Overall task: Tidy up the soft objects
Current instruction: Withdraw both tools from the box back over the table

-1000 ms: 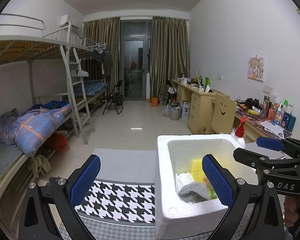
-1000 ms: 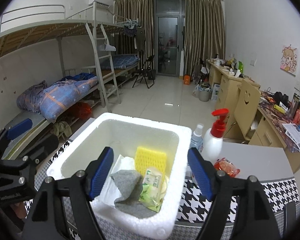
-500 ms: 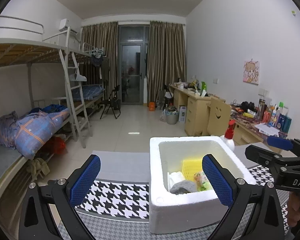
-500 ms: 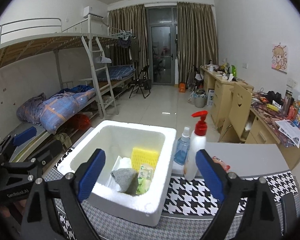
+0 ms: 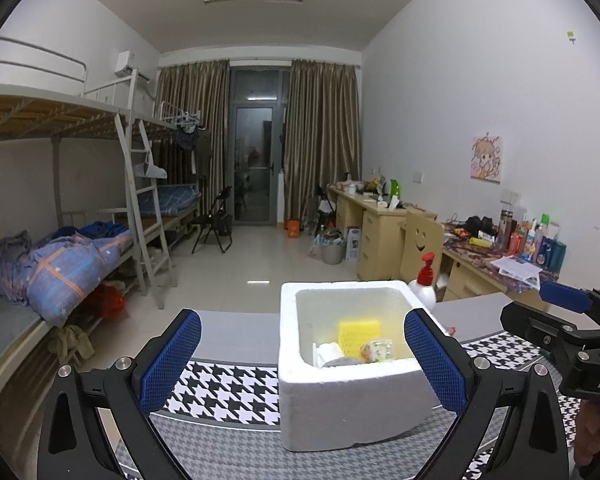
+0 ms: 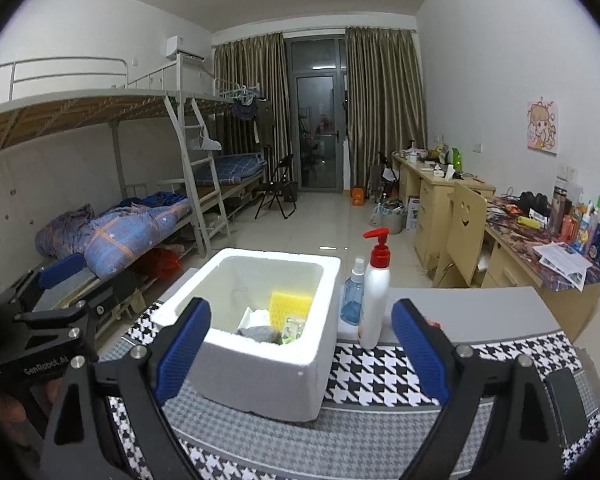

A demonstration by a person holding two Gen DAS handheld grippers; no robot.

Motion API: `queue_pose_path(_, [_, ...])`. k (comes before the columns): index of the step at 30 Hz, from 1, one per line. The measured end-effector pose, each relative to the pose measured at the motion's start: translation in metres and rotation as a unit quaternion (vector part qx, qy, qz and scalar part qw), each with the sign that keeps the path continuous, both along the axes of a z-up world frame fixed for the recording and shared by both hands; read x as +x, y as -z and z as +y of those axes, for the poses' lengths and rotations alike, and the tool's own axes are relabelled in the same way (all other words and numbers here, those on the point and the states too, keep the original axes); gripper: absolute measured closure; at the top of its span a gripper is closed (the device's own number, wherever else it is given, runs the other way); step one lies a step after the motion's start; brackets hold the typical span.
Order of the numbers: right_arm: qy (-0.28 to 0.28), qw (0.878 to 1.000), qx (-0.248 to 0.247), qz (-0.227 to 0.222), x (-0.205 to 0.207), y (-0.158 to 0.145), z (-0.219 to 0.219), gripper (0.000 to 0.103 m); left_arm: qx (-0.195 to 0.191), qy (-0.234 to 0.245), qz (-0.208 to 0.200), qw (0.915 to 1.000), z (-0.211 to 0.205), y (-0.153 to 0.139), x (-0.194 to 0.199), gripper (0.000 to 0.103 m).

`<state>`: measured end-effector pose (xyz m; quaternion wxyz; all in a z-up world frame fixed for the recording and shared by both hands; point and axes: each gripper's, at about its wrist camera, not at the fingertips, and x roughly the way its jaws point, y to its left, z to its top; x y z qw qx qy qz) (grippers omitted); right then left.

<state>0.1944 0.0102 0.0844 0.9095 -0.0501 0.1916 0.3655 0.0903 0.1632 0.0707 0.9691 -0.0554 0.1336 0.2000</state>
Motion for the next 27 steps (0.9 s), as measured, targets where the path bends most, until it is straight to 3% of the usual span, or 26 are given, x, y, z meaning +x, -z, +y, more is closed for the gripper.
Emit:
queue_pose_path(7, [0.017,0.999,0.008,-0.035,-0.021,0.000,-0.019,0.008,0.012,0.010,-0.012,0.9998,-0.017,-0.006,-0.018,0.001])
queue_pose_path(27, [0.026,0.997,0.035,-0.063,-0.071,0.007,-0.062,0.008,0.037,0.022,-0.035,0.9984,-0.061,0.005,-0.069,0.001])
